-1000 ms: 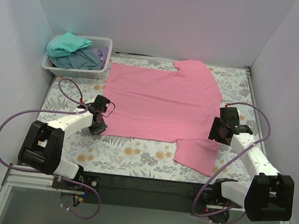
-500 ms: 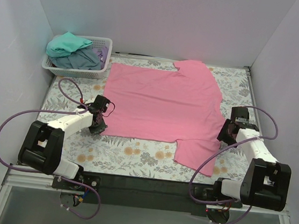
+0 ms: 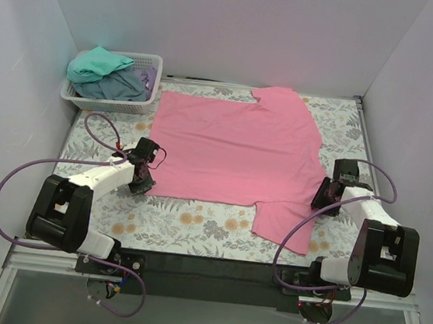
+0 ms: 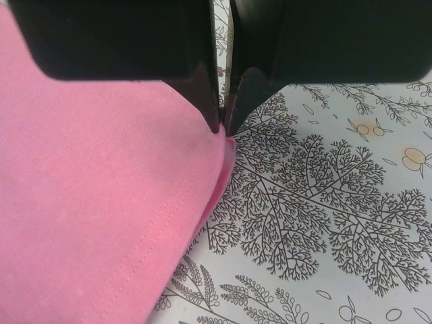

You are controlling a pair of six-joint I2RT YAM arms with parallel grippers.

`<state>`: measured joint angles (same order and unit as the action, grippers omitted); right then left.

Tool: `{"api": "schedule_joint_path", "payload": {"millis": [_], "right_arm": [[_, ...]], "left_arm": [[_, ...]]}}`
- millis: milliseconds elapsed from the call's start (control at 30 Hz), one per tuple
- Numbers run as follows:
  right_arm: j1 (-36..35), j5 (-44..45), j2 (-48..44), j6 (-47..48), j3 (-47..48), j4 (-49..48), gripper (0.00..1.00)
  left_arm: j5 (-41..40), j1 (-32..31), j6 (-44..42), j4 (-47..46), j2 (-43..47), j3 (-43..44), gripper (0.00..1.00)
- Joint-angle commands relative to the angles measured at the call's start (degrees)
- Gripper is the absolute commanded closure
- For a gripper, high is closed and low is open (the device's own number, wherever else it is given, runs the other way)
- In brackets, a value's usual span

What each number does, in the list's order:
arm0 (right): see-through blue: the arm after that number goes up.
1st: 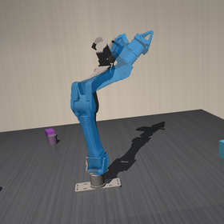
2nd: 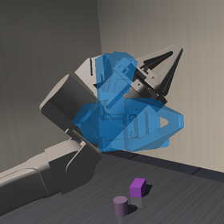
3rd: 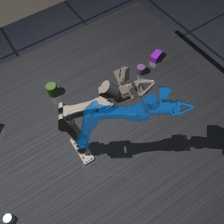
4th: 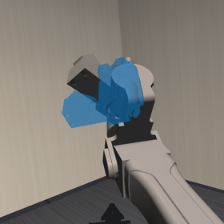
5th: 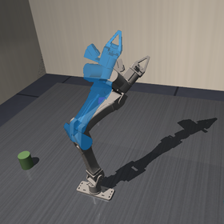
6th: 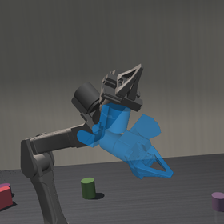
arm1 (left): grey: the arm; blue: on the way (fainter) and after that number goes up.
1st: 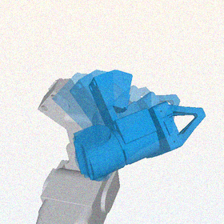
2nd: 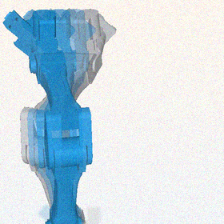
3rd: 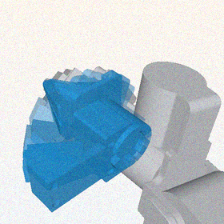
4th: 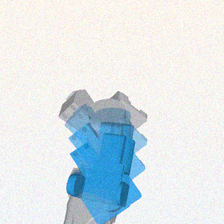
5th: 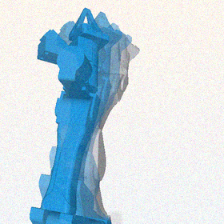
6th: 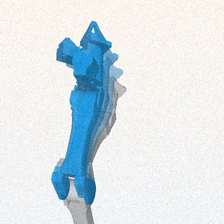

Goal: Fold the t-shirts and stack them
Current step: Fold the tshirt

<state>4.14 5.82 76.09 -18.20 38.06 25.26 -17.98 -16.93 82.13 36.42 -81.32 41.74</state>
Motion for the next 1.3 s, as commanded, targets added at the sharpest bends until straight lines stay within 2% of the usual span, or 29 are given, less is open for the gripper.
{"api": "schedule_joint_path", "payload": {"millis": [0,100,267,333,367,467,667,867,1033,1267], "right_arm": [[0.52,-0.99,1.24,-0.7,-1.32,-2.05,0.58],[0.6,-0.29,2.04,-0.88,-2.11,-2.23,0.63],[0.78,0.77,1.69,-0.79,-2.56,-2.23,0.64],[0.78,0.94,1.51,-0.88,-2.47,-2.05,0.72],[0.87,1.03,1.43,-0.88,-2.47,-1.88,0.73],[0.87,1.91,0.9,-1.31,-2.21,-0.21,0.98],[0.87,4.2,-3.04,-3.51,-0.01,8.39,0.99],[0.87,1.83,-8.67,-2.81,3.32,11.39,0.99],[0.87,1.03,-9.21,-2.11,7.19,12.27,0.99],[0.78,-2.05,-3.77,-0.35,14.75,12.19,0.99]], "left_arm": [[-0.13,0.4,-0.56,1.54,0.46,-0.6,1.0],[-0.13,0.4,-0.48,1.54,0.46,-0.69,1.0],[-0.13,0.4,-0.56,1.46,0.46,-0.6,1.0],[-0.13,0.32,-0.48,1.63,0.37,-0.6,1.0],[-0.22,0.4,-0.39,1.63,0.46,-0.69,1.0],[-0.13,0.4,-0.39,1.63,0.98,-0.69,1.0],[-0.4,0.75,0.58,4.62,5.01,-0.16,1.0],[1.63,1.55,2.33,6.64,10.65,1.23,1.0],[0.75,2.42,1.72,9.19,9.87,4.84,1.0],[0.92,5.24,-0.3,7.44,4.25,9.76,1.0]]}}
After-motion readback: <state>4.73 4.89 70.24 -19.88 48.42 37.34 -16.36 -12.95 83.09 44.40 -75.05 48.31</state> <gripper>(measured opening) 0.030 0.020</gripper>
